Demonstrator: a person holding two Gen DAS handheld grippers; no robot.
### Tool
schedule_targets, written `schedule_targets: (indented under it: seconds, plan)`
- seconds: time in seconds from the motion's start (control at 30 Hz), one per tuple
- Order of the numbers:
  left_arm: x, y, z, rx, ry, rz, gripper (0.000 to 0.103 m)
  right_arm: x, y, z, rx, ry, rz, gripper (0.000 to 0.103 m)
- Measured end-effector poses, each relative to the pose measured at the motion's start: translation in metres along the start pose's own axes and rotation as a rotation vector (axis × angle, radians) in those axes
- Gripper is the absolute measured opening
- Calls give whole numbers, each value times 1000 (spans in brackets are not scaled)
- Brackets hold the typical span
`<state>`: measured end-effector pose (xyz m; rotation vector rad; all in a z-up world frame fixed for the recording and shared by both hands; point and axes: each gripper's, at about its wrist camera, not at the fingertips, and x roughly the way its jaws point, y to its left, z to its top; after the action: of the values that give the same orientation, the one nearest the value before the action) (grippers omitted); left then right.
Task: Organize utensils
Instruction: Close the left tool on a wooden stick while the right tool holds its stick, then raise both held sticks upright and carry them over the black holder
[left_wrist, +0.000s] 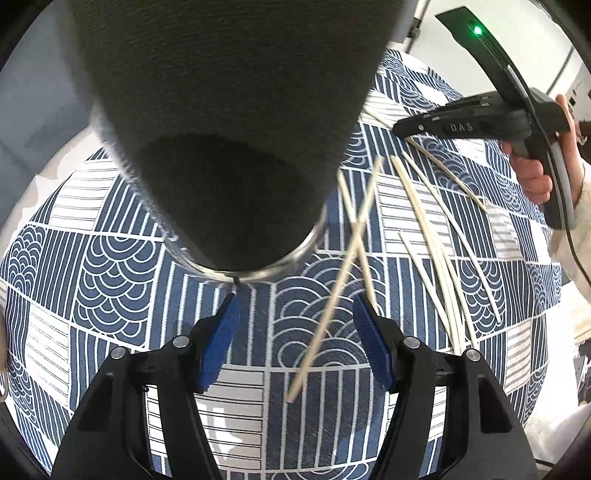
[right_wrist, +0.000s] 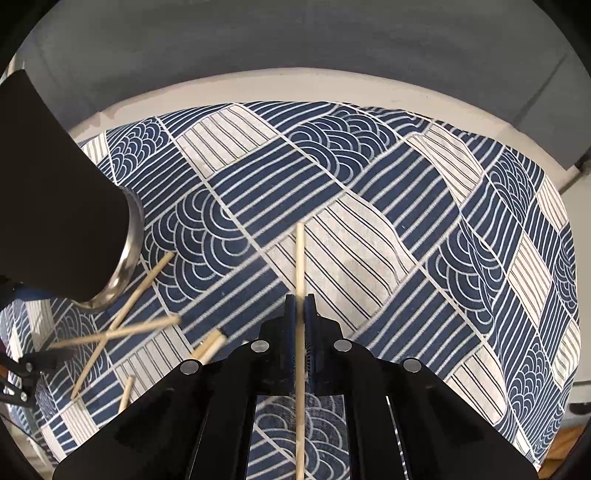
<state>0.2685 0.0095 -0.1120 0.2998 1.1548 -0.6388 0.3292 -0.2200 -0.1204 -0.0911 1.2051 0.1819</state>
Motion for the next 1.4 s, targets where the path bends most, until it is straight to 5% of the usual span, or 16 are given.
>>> schedule_targets:
  seconds: [0.13,0.2,0.27,0.3,0.63,1.0,1.17,1.4]
  plan:
    - [12,-15,9,24,2,41,60,-4,-10,-9,5,-10,11,5]
    - [17,-21,15,39,5,79,47,-9,-17,-15,24,-18,25,5]
    - [16,-24,15,39,8,74,13,-12,-26,-14,43,-22,39,5]
    - [16,-25,16,37,17,63,10,-15,-30,-17,54,-23,43,5]
    - [3,-25,-16,-31,45,-17,5,-58,-43,-38,145,-78,63,5]
    - [-58,-10,-79,-205,46,-7,5,-104,-54,-41,173,-158,134,5]
    - [-106,10,-107,-346,-25,32,5,-135,-53,-29,148,-222,172,5]
    - [-175,32,-106,-390,-147,86,5,-181,-45,-4,118,-321,183,5]
